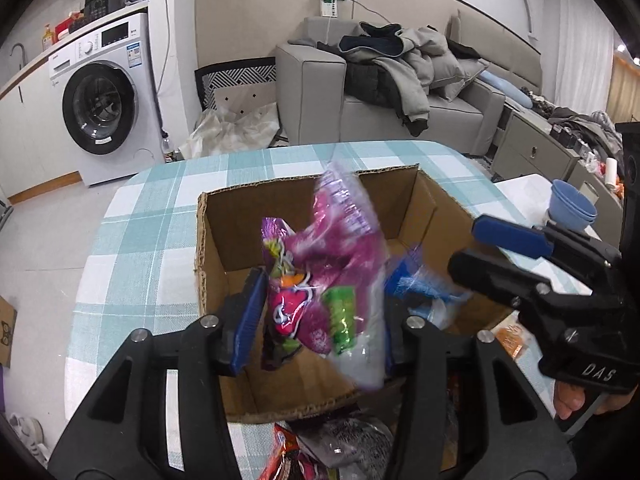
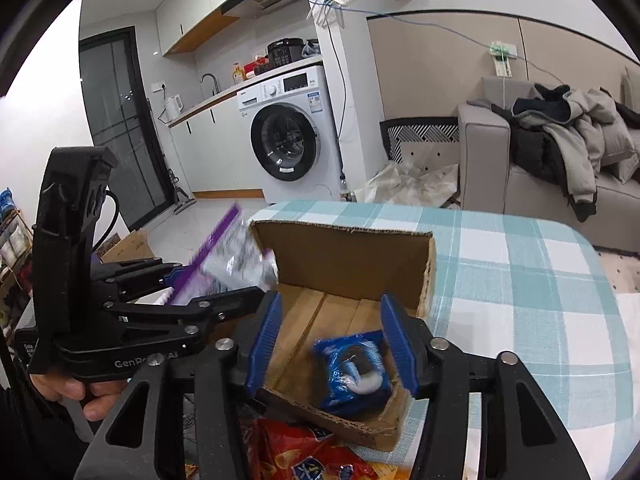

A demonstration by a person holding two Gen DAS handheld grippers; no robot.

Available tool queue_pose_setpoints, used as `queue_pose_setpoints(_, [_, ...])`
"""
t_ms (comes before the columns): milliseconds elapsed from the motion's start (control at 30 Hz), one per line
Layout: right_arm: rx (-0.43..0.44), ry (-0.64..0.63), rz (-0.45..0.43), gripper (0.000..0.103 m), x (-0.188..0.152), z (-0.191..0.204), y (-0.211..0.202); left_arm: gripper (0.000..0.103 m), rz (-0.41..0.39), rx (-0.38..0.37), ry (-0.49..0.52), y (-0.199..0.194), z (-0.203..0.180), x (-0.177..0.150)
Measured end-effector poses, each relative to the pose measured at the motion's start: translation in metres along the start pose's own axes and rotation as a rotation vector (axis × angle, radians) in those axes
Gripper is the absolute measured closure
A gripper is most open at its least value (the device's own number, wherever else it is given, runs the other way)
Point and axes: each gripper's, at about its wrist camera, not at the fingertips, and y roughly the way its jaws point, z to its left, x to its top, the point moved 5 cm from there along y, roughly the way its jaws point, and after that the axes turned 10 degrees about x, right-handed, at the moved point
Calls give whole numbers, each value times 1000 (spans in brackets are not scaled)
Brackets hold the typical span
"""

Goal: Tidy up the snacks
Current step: 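Open left tool over the box while right tool drops the Oreo pack in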

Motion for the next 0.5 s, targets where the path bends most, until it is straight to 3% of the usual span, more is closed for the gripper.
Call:
queue_pose_setpoints(67, [-5,-1,-12,26,1,2,-8,40,-23,9,3,-11,5,-2])
queue_pose_setpoints(100, [-3,2,-18,21,1,3,-13,21,-35,16,-1,-16,6,-2])
queue_pose_setpoints(167, [-14,8,-34,5,1,5,-24,8,-66,19,-21,-28,12,-3])
queue_pose_setpoints(200, [-19,14,-47,3,1,6,-31,4,-71,14,-26,-32,15,-4])
queue_pose_setpoints(333, [5,68,-76,1,-4,6,-51,1,-125,36,-55,-58,27,-10])
queue_pose_setpoints(500, [-30,105,-90,0,-15,4,-76,1,-138,33,-89,-84,36,-25])
